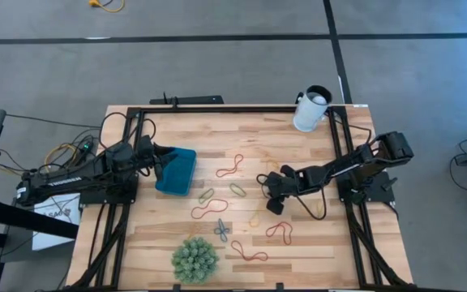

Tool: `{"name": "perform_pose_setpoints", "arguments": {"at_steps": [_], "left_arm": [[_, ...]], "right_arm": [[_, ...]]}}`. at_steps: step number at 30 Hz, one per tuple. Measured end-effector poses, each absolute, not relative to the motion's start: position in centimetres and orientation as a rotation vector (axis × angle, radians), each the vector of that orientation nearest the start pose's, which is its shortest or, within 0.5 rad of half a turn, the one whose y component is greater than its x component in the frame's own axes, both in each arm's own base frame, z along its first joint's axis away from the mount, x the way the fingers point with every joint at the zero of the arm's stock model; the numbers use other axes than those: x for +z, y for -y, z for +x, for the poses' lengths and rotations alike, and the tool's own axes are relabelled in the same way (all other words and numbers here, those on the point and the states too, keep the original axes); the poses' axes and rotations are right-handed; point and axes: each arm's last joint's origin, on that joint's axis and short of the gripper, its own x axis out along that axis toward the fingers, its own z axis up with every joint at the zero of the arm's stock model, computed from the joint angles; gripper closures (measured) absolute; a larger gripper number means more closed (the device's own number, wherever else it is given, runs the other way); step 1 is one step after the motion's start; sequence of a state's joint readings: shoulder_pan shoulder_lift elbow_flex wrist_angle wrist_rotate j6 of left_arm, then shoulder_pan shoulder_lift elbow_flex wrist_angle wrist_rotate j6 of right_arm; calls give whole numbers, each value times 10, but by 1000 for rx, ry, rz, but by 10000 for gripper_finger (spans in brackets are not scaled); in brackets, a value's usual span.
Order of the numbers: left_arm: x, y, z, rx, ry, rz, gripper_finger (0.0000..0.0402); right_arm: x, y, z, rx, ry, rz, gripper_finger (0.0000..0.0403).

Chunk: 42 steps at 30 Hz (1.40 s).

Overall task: Pick and place items into bin
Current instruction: Put the blue rubber band into the blue bin

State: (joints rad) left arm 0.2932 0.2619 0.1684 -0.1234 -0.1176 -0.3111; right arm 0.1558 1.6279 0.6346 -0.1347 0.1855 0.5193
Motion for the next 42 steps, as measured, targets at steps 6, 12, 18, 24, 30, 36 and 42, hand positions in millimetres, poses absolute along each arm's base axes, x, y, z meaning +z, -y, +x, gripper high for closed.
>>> {"name": "perform_pose_setpoints", "arguments": {"at_steps": [6,12,18,24,30,36,42], "left_arm": [[188,-35,103,440,-152,-325,274],[188,-35,103,440,-152,-325,274],[188,-35,103,444,-150,-324,274],[189,-37,102,517,-133,-314,274],[189,-40,100,641,-117,-296,274],[189,-44,97,839,-84,-271,274],[189,-45,96,871,-98,-236,274]], "right_arm": [[107,-35,258,-320,-1062,278,394],[134,-36,269,-268,-934,299,397],[202,-32,301,-257,-596,72,400],[255,-23,345,-113,-159,-126,401],[245,0,405,-55,-104,-135,402],[221,30,468,-79,-110,-115,402],[209,52,515,-15,-93,-70,403]]}}
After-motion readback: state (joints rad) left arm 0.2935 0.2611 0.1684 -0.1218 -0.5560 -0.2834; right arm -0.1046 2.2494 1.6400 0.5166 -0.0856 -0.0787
